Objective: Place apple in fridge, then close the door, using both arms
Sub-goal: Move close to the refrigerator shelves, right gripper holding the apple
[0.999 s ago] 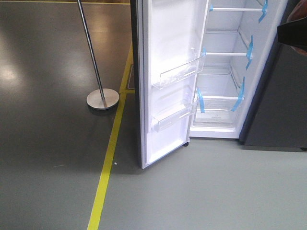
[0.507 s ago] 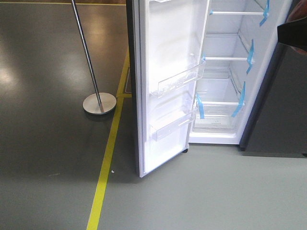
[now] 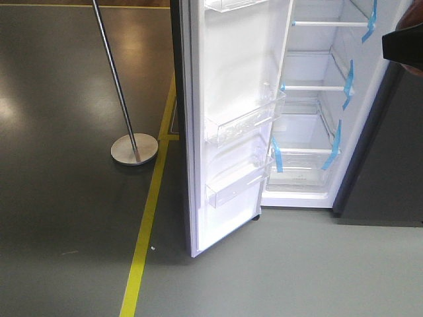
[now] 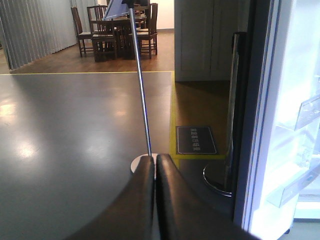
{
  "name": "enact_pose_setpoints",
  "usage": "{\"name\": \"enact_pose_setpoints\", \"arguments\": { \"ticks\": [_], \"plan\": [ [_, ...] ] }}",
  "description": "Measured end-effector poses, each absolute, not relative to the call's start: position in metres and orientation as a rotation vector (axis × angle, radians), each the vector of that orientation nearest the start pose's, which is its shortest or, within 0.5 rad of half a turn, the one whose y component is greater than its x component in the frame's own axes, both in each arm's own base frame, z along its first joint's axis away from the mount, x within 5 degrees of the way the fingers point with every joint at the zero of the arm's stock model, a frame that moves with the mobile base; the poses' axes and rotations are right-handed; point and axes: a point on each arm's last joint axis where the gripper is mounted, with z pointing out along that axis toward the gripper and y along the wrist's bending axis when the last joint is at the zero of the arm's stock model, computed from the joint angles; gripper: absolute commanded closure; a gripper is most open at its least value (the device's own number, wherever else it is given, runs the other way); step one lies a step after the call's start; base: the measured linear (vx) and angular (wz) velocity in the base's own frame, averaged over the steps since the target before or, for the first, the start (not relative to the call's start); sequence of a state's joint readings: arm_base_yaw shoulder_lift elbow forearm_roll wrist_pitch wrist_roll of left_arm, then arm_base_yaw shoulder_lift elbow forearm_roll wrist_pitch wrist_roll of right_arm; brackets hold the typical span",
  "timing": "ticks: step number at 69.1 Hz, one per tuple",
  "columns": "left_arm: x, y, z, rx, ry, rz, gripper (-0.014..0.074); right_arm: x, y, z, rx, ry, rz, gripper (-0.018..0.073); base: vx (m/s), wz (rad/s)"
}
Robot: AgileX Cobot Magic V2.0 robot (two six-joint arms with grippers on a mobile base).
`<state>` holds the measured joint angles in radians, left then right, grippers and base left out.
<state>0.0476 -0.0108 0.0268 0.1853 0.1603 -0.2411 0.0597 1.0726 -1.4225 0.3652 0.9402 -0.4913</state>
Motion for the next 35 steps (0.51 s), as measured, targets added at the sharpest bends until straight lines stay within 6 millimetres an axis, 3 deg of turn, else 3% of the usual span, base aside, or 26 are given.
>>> {"name": "enact_pose_setpoints", "arguments": {
  "ticks": [35],
  "plan": [
    [0.0562,0.0054,0.1904,-0.11,1.654,0.016,0.0604,0.1926,0.0378,0.476,-0.51,1.958,0.166,0.0483,0.11,-0.01]
  ]
}}
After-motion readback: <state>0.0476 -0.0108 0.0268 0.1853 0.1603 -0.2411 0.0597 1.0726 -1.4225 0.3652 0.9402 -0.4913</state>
